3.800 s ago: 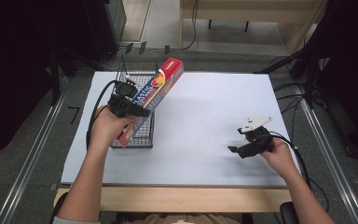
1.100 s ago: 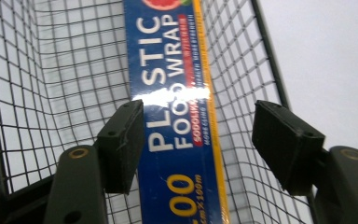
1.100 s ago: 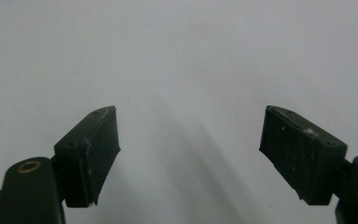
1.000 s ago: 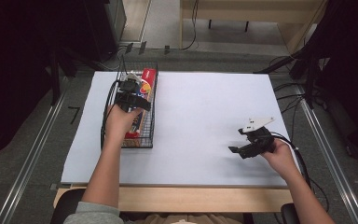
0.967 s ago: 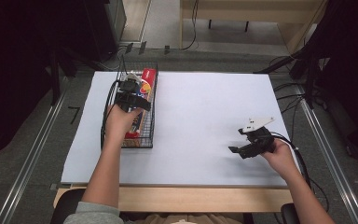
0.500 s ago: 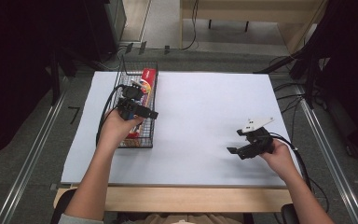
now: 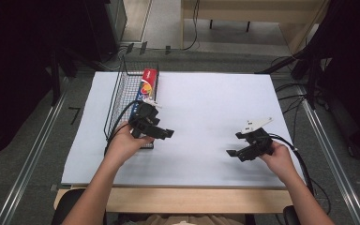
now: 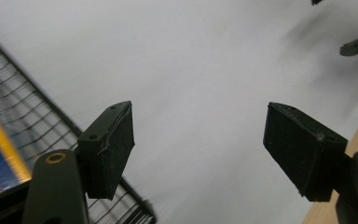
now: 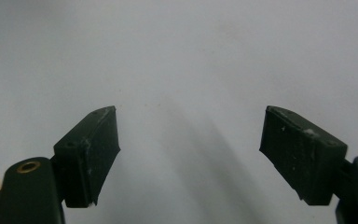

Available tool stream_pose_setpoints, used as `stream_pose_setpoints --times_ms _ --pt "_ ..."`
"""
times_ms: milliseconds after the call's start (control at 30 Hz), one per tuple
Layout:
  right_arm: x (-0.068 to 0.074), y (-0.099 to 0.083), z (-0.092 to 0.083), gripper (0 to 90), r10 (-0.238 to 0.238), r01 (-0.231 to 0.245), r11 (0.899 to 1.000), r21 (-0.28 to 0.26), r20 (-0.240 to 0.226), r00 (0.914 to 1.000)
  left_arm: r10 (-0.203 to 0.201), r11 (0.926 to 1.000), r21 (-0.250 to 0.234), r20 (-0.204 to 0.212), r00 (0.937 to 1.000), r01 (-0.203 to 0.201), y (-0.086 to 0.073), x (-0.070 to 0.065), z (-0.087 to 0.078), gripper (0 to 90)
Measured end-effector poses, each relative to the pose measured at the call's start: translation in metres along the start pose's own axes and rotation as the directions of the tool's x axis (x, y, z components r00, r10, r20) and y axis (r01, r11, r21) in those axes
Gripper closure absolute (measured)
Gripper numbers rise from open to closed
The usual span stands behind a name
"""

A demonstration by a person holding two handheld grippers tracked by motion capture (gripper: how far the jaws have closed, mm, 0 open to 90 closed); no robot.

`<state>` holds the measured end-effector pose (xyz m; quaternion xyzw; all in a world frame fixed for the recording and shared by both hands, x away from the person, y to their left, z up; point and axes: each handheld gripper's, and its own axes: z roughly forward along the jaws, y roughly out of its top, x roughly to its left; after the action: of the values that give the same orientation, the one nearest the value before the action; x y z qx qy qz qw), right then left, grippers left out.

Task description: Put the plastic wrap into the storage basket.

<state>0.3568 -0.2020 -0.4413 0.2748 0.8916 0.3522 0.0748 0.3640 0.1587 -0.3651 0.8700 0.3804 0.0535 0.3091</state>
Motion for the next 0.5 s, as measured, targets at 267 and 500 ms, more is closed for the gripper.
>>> stream_pose_setpoints --times_ms 267,500 --pt "0.004 0.000 0.002 20.1 -0.009 0.009 1.000 0.008 -0.016 0.9998 0.049 0.9988 -0.004 0.070 0.9963 -0.048 -0.006 -0.020 0.017 24.0" --pt "0.007 -0.001 0.003 20.1 -0.019 0.020 1.000 0.017 -0.030 0.9994 0.094 0.9956 -0.014 0.097 0.9909 -0.093 -0.008 -0.030 0.026 23.6"
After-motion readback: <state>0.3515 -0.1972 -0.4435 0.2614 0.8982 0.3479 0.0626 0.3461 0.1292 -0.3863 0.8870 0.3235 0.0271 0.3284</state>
